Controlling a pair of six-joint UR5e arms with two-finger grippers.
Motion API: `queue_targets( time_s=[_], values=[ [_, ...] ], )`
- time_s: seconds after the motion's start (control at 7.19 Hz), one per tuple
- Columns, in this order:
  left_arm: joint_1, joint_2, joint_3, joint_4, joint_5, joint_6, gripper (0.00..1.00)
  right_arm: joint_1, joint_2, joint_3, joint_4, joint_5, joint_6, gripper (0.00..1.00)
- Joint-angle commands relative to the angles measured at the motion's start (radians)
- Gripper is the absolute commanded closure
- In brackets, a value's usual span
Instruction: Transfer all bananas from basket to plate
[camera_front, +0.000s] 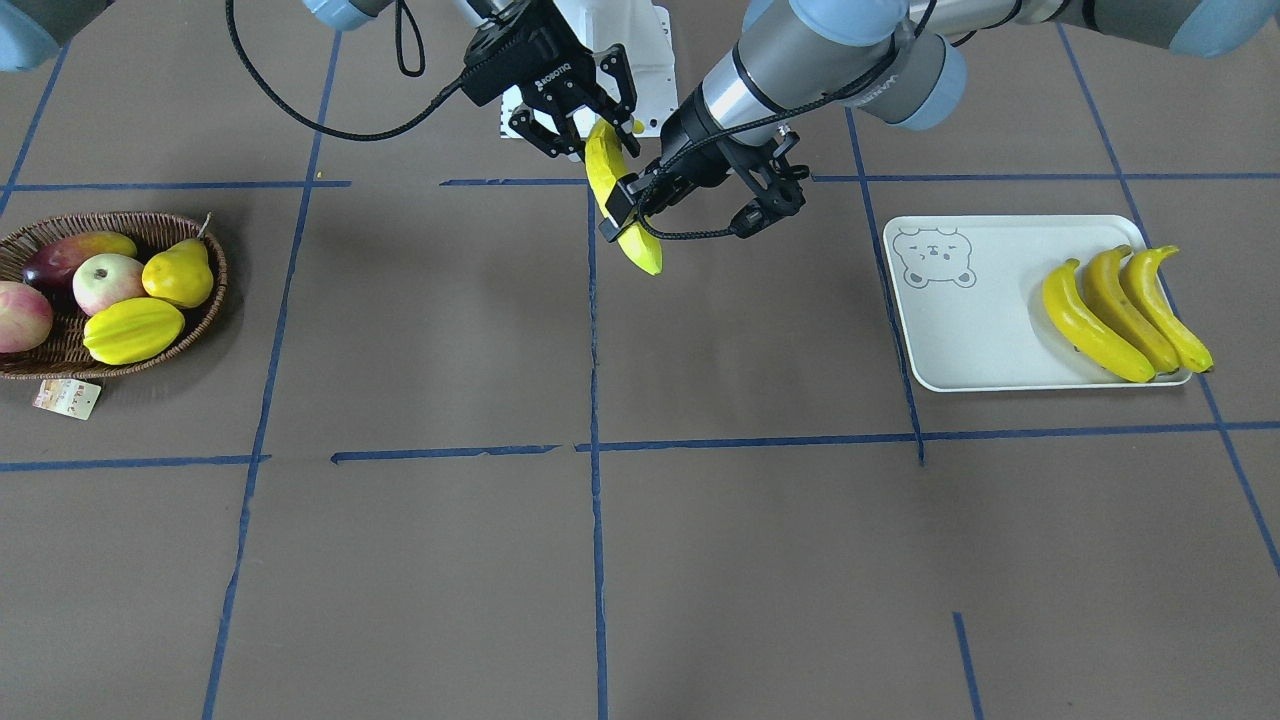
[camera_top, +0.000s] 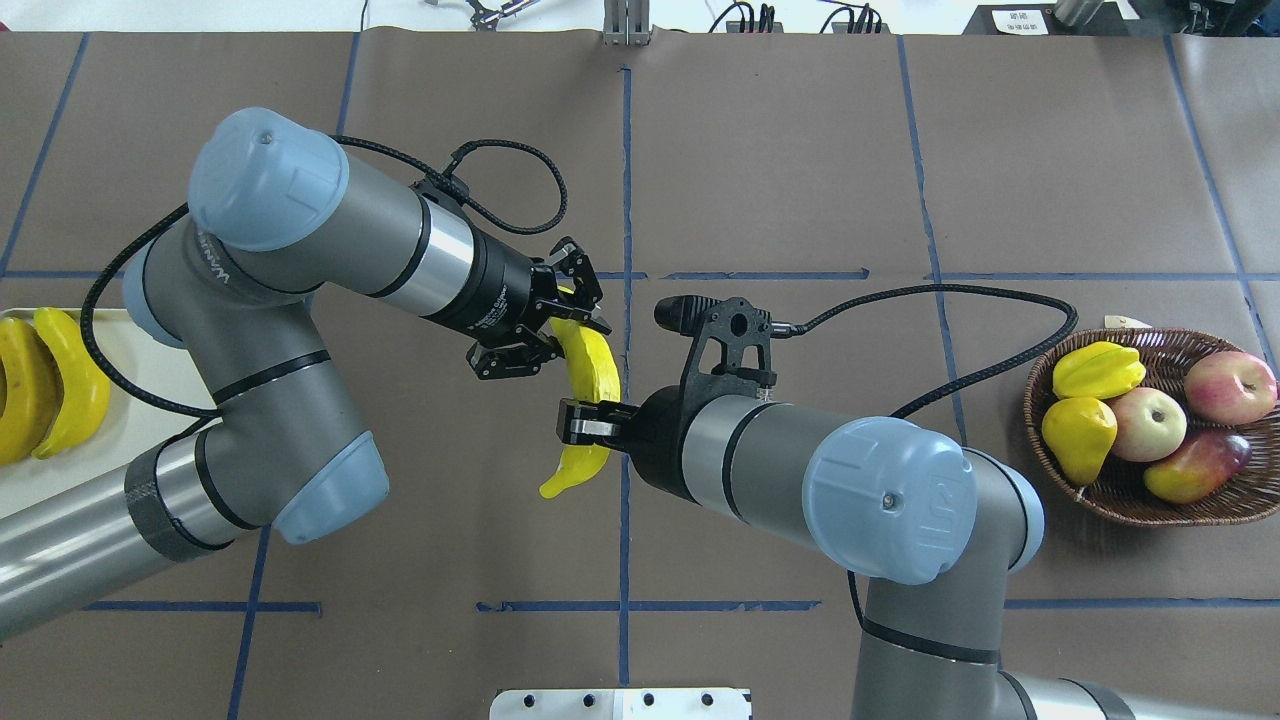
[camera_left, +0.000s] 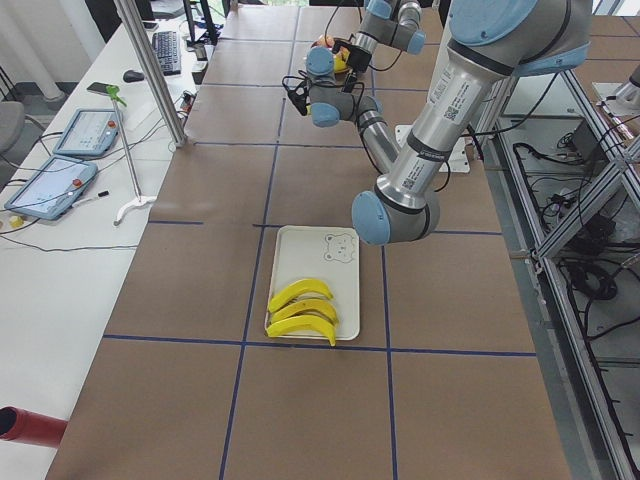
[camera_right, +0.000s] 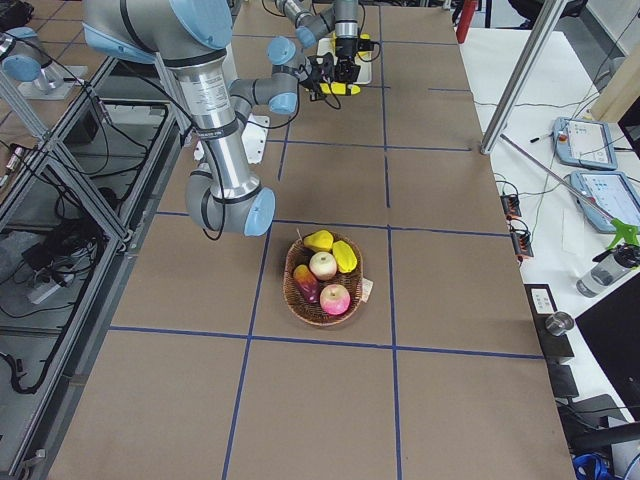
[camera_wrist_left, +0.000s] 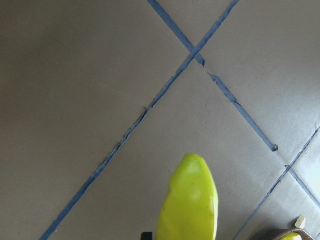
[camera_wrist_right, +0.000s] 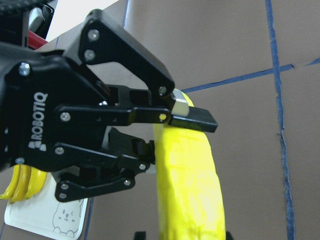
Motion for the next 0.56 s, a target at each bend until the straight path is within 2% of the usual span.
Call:
queue_targets(
  time_s=[0.0,0.14,0.42],
  values=[
    [-0.012,0.005,0.0,0.0,0.0,0.031,1.0,0.008,0.0,0.004,-0.001,0.012,-0.001,0.01],
    [-0.015,0.02,-0.001,0.0,-0.002,0.034,1.0,0.017,-0.002,0.009,-0.002,0.032,-0.001,0.01],
    [-0.03,0.075,-0.006,0.01,0.003,0.064,1.0,0.102,-0.055,0.069,-0.025,0.21,-0.001,0.01]
  ],
)
